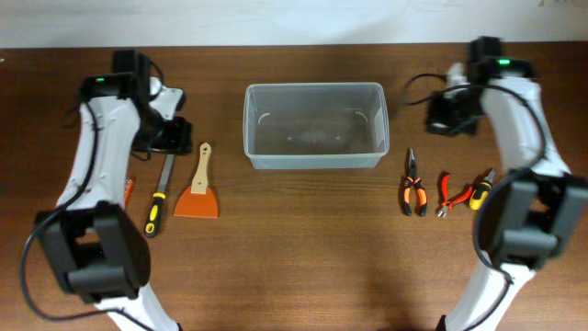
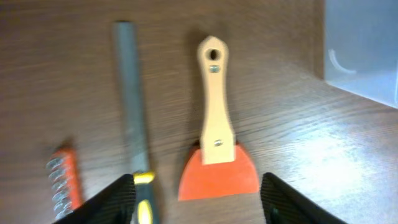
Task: Pack container
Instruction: 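Lower the left gripper and grasp the orange scraper's wooden handle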
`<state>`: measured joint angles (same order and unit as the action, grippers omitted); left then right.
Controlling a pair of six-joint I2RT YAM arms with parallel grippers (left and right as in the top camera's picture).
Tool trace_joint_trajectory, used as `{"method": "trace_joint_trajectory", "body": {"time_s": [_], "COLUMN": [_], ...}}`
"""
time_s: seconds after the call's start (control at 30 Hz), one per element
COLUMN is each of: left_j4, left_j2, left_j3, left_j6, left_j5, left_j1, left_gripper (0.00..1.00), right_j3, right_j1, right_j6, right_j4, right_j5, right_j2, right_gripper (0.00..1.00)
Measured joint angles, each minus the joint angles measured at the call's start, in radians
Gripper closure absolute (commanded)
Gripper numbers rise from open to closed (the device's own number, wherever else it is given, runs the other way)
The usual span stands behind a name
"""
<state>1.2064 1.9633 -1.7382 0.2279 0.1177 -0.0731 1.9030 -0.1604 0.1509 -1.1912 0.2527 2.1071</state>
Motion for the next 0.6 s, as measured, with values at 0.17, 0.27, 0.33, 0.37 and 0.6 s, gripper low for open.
{"method": "trace_joint_trajectory", "body": {"time_s": [0.17, 0.27, 0.33, 0.37, 0.6], "left_j4": [-0.010, -0.002, -0.003, -0.005, -0.040], "left_j2": [0.095, 0.145, 0.172, 0.181, 0.229], "left_j3": [0.000, 0.000, 0.001, 0.001, 0.001], "left_j6": [0.016, 0.016, 0.016, 0.016, 0.016], "left_j5": [0.027, 0.030, 0.028, 0.027, 0.002], "left_j1": [0.034, 0.047, 0.056, 0.060, 0.080], "left_gripper": [0.28, 0.27, 0.27, 0.26, 0.26], "right_j3": [0.000, 0.001, 0.003, 0.004, 0.005], "right_j1": [-0.088, -0.106, -0.111, -0.113, -0.204], "right_j6": [-0.001, -0.014, -0.021, -0.020, 0.007], "right_j4": [-0.079, -0.114, -0.141, -0.155, -0.210], "right_j5": [0.003, 0.003, 0.000, -0.007, -0.127], "right_j2": [-0.196, -0.326, -0.401, -0.429, -0.553], "right_gripper": [0.48, 0.01, 0.01, 0.01, 0.01]}}
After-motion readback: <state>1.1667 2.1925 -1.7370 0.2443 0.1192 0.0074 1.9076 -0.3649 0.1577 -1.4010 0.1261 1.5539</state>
